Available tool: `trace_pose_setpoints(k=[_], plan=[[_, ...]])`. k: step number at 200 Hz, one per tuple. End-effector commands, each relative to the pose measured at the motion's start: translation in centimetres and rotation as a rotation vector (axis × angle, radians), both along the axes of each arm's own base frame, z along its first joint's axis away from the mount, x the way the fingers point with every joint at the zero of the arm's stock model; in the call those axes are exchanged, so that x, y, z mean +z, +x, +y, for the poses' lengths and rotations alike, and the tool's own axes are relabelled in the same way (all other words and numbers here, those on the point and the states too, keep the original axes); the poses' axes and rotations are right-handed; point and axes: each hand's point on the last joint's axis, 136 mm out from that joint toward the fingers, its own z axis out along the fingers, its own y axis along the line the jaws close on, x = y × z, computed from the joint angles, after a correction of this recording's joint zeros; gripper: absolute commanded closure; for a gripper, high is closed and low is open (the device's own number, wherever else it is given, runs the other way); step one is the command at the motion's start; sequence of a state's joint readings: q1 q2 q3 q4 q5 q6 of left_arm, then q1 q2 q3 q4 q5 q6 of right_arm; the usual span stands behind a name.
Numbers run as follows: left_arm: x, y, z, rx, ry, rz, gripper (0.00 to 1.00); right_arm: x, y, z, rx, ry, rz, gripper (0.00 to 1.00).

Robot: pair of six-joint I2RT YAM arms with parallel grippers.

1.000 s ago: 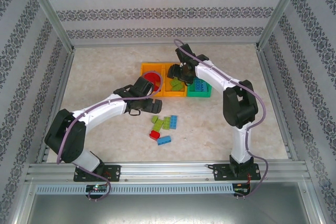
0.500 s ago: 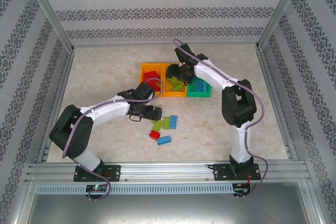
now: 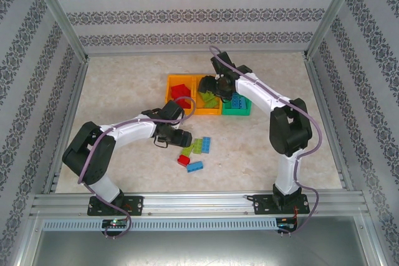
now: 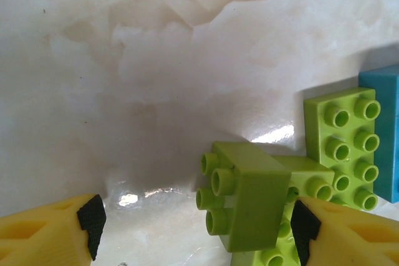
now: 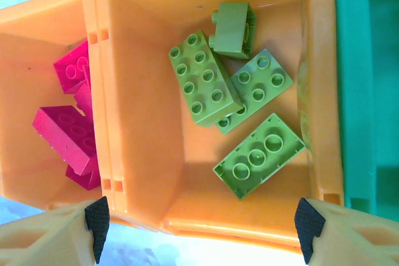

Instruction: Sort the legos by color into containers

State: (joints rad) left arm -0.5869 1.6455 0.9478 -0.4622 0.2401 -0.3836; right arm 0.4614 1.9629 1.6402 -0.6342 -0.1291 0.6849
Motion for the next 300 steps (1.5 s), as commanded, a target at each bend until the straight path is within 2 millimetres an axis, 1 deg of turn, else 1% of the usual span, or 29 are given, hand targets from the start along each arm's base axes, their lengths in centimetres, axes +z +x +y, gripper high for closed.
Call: trace_pose_setpoints(k=[1,21,64,103,144,162,189,216,242,282,300], plan=[[-0.3,0.3,-0.2,-0.005,-0.008,0.002,0.26,1.1,-0.2,-0.7,-0.026,0.008,-0.022,0.19],[-0.7,0.2,0.0,0.015,0.005,0.015,0.35,1.0,-0.3,-1.1,-0.033,0.006,-0.018,0.19],[-1.1,0.2,0.5,0.047,0.019,0.015,0.41,0.9,-0.5,-1.6,-0.043,0.005,-0.017,0.18],[-1.3,0.3,1.3,0.089,0.050,0.011,0.50,0.6,-0.8,-1.8,-0.046,0.000,-0.010,0.18],[-1.3,0.4,1.0,0.103,0.035,0.011,0.51,0.6,-1.0,-2.0,-0.047,-0.008,-0.014,0.18],[-1.3,0.4,1.1,0.107,0.039,0.010,0.55,0.6,-1.1,-2.3,-0.050,-0.014,-0.015,0.18],[-1.3,0.8,1.1,0.119,0.041,0.004,0.55,0.4,-1.2,-2.3,-0.051,-0.014,-0.011,0.18],[-1.2,1.3,0.7,0.129,0.032,0.005,0.50,0.6,-1.3,-2.2,-0.051,-0.010,-0.014,0.18],[-1.5,1.3,0.8,0.132,0.051,0.021,0.48,1.1,-1.3,-2.2,-0.050,-0.014,-0.027,0.18],[-1.7,1.4,1.1,0.142,0.075,0.025,0.48,1.4,-1.4,-2.3,-0.052,-0.016,-0.039,0.18],[-1.7,1.4,0.9,0.140,0.071,0.028,0.50,1.5,-1.4,-2.3,-0.050,-0.013,-0.041,0.18]])
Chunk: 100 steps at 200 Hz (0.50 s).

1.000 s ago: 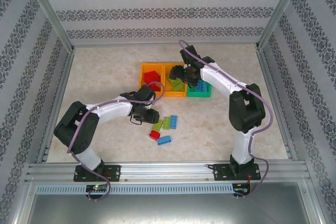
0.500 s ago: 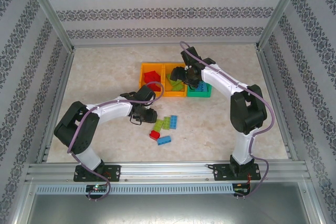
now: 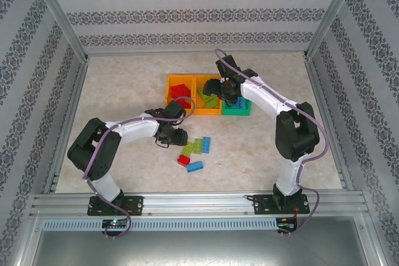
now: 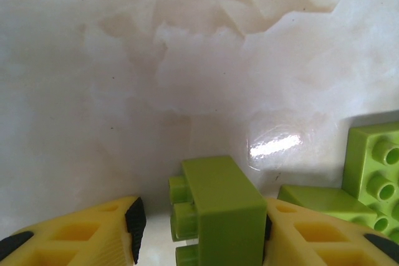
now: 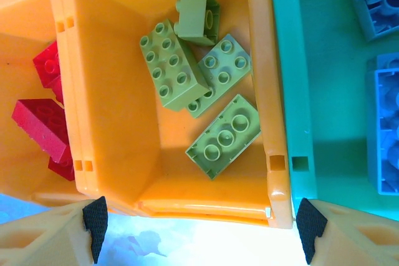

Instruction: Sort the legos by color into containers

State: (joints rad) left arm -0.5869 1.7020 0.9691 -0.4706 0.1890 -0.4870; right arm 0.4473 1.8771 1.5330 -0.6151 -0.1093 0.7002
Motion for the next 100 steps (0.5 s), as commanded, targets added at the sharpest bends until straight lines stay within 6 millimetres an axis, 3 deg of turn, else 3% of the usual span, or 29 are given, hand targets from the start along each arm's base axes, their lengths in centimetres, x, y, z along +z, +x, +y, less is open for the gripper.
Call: trace_pose_setpoints(k=[1,63,100], plan=[[-0.3,0.8,0.3,0.027,0.025,-0.008,0.50,1.4,0.1,-0.4,-0.013,-0.004,-0.041,0.18],[0.0,0.9,0.5,0.045,0.036,-0.010,0.64,1.9,-0.2,-0.8,-0.015,-0.005,-0.060,0.18],[1.6,1.6,-0.1,0.045,0.002,-0.045,0.67,2.9,-0.3,-1.4,-0.026,0.004,-0.100,0.18]])
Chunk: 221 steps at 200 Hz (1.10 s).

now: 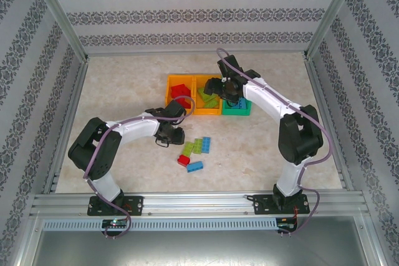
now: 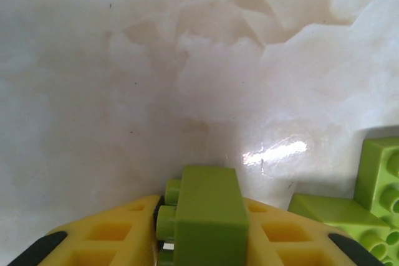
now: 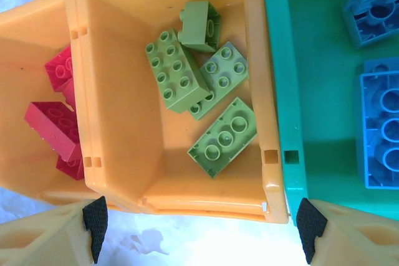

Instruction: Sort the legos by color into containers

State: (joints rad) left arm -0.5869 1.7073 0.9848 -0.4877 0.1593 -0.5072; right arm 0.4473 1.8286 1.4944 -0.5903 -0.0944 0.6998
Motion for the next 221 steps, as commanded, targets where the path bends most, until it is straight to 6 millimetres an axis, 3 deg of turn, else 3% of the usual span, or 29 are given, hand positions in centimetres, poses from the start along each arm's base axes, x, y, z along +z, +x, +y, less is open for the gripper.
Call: trace_pose_setpoints(k=[1,46,79,116,156,187,221], plan=[[1.6,1.3,-0.5,0.016,-0.023,-0.041,0.67,2.0,0.0,-1.0,-0.018,0.000,-0.065,0.18],[5.7,3.8,-2.9,-0.012,-0.111,-0.128,0.68,2.0,-1.6,-4.8,-0.074,-0.031,-0.083,0.18],[9.1,6.8,-5.7,-0.051,-0.197,-0.210,0.68,0.4,-4.9,-7.3,-0.099,-0.071,-0.067,0.17],[11.8,10.7,-8.8,-0.094,-0.245,-0.263,0.68,-2.4,-9.0,-7.8,-0.108,-0.093,-0.060,0.18],[11.6,14.6,-11.3,-0.088,-0.246,-0.251,0.68,-5.2,-13.2,-7.7,-0.093,-0.119,-0.048,0.18],[10.4,16.8,-11.3,-0.025,-0.238,-0.222,0.65,-5.8,-14.8,-7.8,-0.094,-0.098,-0.050,0.18],[10.3,17.8,-11.0,0.019,-0.234,-0.229,0.46,-5.5,-16.0,-6.8,-0.064,-0.087,-0.085,0.17]])
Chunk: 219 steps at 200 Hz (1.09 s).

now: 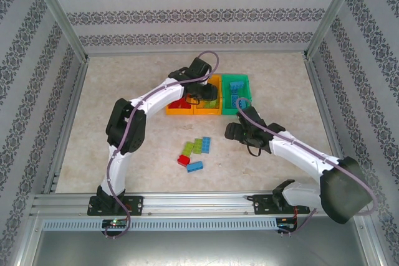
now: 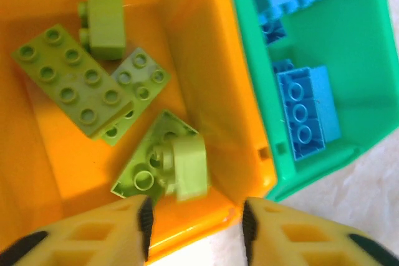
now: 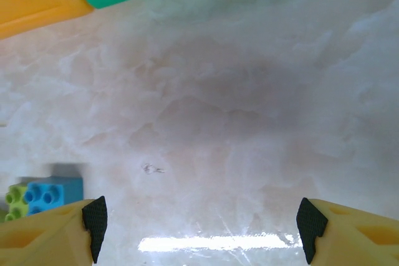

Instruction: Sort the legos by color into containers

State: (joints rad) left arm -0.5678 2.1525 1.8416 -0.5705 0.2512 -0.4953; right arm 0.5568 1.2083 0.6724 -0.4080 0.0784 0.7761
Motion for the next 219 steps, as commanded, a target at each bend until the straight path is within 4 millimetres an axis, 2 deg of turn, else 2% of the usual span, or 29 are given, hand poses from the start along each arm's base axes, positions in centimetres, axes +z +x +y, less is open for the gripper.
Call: trace_pose_setpoints(k=[1,22,42,50,58,88,115,161,219], plan=[[0.9,0.7,0.9,0.051,0.006,0.009,0.46,0.6,-0.2,0.6,-0.014,0.016,-0.051,0.18],[1.4,0.7,1.1,0.071,-0.002,0.005,0.36,0.0,-0.8,1.4,0.002,0.019,-0.034,0.18],[2.3,0.3,1.2,0.078,-0.030,-0.013,0.22,-0.4,-1.2,2.5,0.024,0.007,-0.023,0.18],[2.8,0.1,1.3,0.080,-0.039,-0.026,0.15,-0.5,-1.2,3.0,0.033,0.006,-0.021,0.18],[3.2,-0.2,1.6,0.083,-0.046,-0.037,0.00,-0.6,-1.2,3.7,0.047,0.008,-0.021,0.18],[5.3,-1.5,3.0,0.091,-0.056,-0.108,0.00,-0.6,-0.9,6.9,0.119,-0.003,-0.013,0.18],[6.5,-2.8,5.4,0.130,-0.012,-0.168,0.00,-1.0,-1.1,9.2,0.176,-0.025,0.008,0.18],[4.7,-5.2,7.9,0.141,0.066,-0.147,0.00,-2.1,-1.3,11.3,0.199,-0.025,0.039,0.18],[3.3,-6.4,9.1,0.161,0.093,-0.126,0.01,-4.1,-1.4,11.4,0.205,-0.105,0.125,0.21]])
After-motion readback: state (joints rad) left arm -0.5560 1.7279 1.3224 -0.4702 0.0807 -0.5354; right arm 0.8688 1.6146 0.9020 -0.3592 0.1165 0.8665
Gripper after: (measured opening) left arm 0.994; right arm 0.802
